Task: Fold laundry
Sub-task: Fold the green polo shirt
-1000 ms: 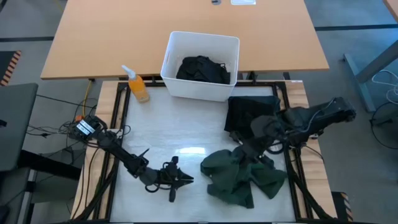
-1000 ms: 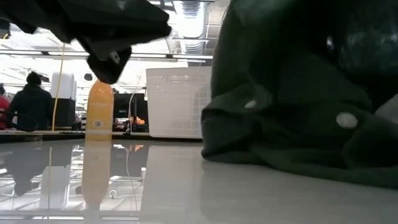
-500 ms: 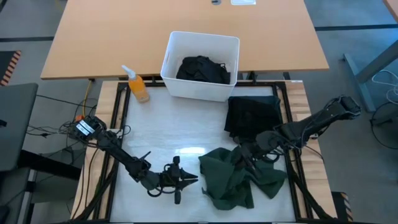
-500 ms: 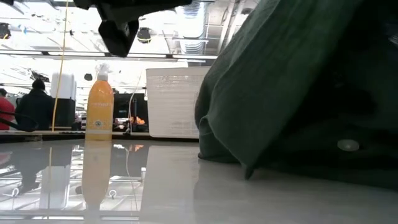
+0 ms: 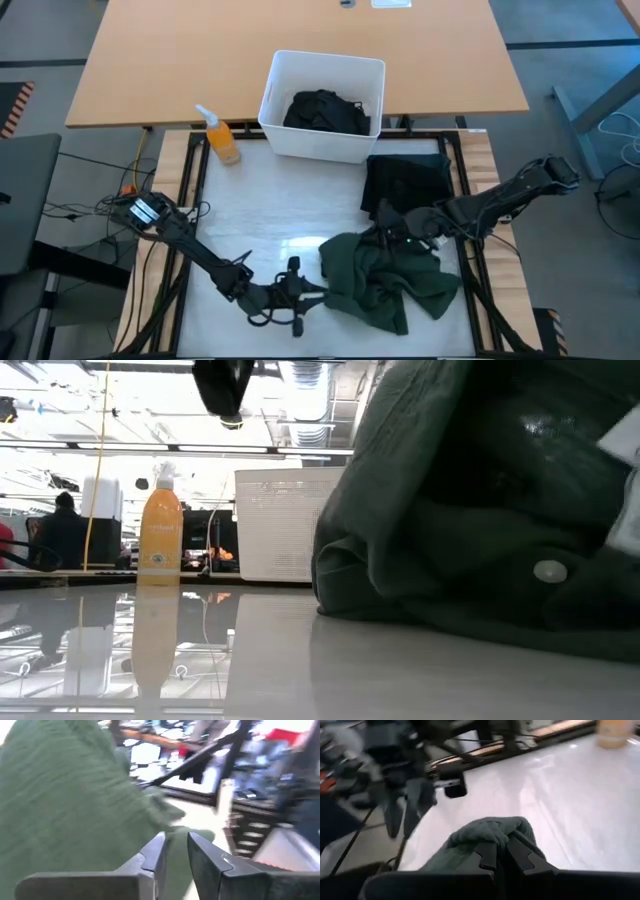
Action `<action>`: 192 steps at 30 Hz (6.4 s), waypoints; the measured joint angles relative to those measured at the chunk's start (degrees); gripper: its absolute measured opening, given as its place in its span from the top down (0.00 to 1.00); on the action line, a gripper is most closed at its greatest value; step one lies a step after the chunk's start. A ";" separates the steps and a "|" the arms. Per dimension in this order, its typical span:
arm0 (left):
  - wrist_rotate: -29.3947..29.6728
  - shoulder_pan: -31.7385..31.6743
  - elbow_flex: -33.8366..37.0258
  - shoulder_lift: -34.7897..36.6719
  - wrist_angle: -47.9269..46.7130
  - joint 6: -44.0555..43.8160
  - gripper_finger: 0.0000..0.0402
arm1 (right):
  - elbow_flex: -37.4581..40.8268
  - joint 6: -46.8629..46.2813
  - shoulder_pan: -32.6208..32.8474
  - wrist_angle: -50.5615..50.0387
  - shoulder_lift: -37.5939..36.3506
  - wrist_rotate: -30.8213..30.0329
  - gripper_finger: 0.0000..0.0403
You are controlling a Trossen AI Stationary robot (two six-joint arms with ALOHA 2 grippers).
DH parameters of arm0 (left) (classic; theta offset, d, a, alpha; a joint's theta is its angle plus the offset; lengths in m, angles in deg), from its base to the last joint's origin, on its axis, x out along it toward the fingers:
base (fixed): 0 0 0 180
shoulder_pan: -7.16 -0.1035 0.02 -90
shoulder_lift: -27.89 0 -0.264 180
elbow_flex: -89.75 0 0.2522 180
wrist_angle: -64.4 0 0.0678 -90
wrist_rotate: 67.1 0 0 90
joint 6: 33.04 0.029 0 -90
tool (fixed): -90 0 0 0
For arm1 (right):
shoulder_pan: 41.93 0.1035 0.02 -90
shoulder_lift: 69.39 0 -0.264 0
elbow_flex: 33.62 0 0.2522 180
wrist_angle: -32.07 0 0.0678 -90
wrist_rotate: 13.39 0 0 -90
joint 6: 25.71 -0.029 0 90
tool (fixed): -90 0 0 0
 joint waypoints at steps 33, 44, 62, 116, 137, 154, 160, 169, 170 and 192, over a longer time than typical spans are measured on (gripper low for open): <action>6.14 -9.77 -17.71 -2.81 -45.46 -39.51 0.57 | -0.44 -2.60 -8.15 4.23 11.77 -5.67 0.93; -2.38 -7.77 -17.66 -14.69 -57.35 -58.22 0.57 | -0.34 -2.78 -7.09 1.34 11.86 -4.67 0.93; 20.25 5.62 -17.56 0.17 -95.83 -77.61 0.57 | -0.44 -7.84 -4.27 0.13 11.85 -4.29 0.93; 10.36 -8.19 -21.18 -5.27 -82.06 -34.90 0.99 | -0.44 1.12 -6.13 6.43 11.59 5.00 0.85; 5.53 10.89 -38.17 -3.45 -133.04 -69.83 1.00 | 2.59 10.23 -5.38 -19.57 -2.75 7.51 0.57; 7.13 11.71 -38.15 -3.46 -132.99 -71.87 1.00 | 4.74 22.27 -11.66 1.35 21.91 3.50 0.56; 7.19 11.50 -38.15 -3.48 -132.99 -71.68 1.00 | 4.19 28.64 -9.30 7.15 25.02 3.84 0.56; 11.81 11.93 -38.15 -3.48 -132.99 -73.36 1.00 | -2.57 33.13 -10.71 1.81 27.81 2.68 0.90; 12.92 12.25 -38.14 -3.34 -132.96 -73.60 1.00 | -3.98 33.65 -10.90 -2.15 27.08 3.41 0.94; 46.34 15.65 -38.19 28.20 -131.93 -53.95 1.00 | -36.32 28.25 -11.52 -51.18 -17.74 -9.32 0.98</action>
